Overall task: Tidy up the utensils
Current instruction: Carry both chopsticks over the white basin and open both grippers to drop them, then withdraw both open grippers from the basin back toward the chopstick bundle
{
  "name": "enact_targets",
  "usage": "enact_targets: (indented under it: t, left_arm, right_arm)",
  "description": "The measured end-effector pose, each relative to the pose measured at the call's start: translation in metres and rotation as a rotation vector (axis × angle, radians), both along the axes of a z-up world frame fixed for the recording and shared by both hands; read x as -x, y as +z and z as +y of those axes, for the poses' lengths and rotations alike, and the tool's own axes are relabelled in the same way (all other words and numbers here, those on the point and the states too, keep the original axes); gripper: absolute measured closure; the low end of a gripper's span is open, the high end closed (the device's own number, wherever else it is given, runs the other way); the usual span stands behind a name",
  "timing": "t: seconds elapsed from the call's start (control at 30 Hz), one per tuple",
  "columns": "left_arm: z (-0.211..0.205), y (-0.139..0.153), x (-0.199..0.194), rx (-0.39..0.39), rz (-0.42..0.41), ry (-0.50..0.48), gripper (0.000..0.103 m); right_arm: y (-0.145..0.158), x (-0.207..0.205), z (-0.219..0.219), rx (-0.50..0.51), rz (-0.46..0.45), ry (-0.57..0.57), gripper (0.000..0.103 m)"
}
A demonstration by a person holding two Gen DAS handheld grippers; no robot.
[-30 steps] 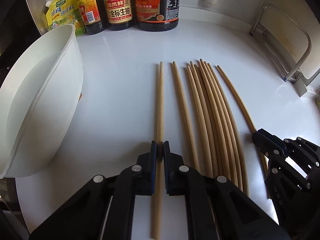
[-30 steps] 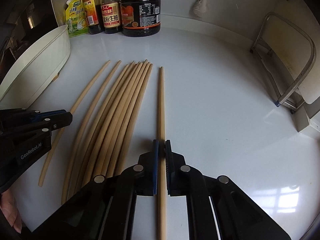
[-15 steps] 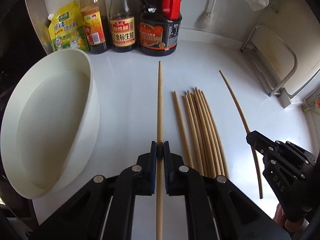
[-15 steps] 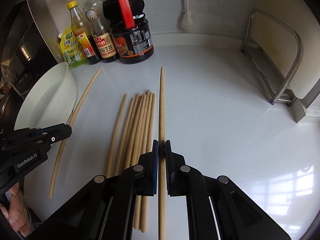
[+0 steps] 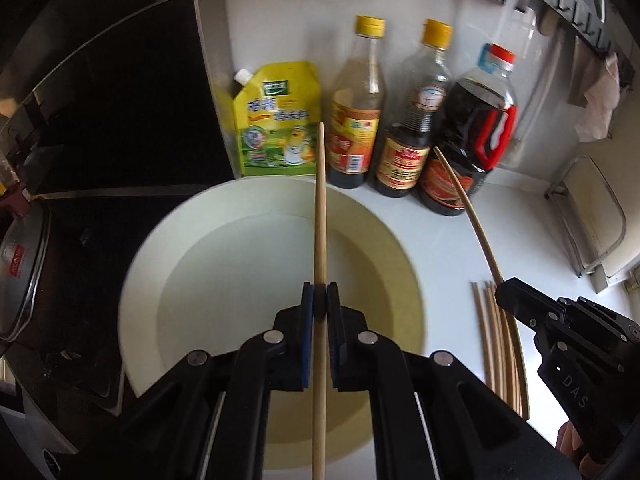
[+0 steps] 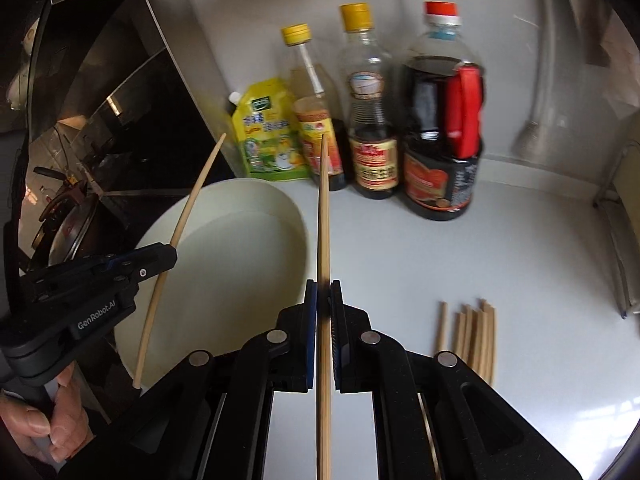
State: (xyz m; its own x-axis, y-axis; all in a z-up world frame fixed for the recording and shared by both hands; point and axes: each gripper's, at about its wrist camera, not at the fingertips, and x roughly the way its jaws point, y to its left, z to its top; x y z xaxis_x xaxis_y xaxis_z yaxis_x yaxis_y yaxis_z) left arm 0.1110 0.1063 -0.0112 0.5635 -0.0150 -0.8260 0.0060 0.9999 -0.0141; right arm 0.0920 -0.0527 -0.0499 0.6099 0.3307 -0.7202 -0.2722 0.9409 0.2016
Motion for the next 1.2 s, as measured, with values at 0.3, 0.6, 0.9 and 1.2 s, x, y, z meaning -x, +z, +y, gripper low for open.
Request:
enact_targets:
  t: [0.3, 0.6, 0.9, 1.2]
  left_arm:
    - [0.064, -0.04, -0.021, -0.014, 0.094, 0.023, 0.096]
    - [0.083, -0.078, -0.031, 0.008, 0.164, 0.008, 0.095]
    - [0.093, -0.095, -0.034, 0.036, 0.19, 0.011, 0.095]
    - [0.102, -0.091, -0.032, 0.034, 0.17, 0.031, 0.083]
  right_arm:
    - [-0.033, -0.044, 0.098, 0.001, 0.126, 0.094, 0.097]
    - [-0.071, -0.059, 0.121, 0.056, 0.234, 0.078, 0.097]
    - [-0.082, -0.061, 0.123, 0.109, 0.255, 0.056, 0.096]
    - [-0.074, -0.057, 0.121, 0.127, 0.218, 0.046, 0.085]
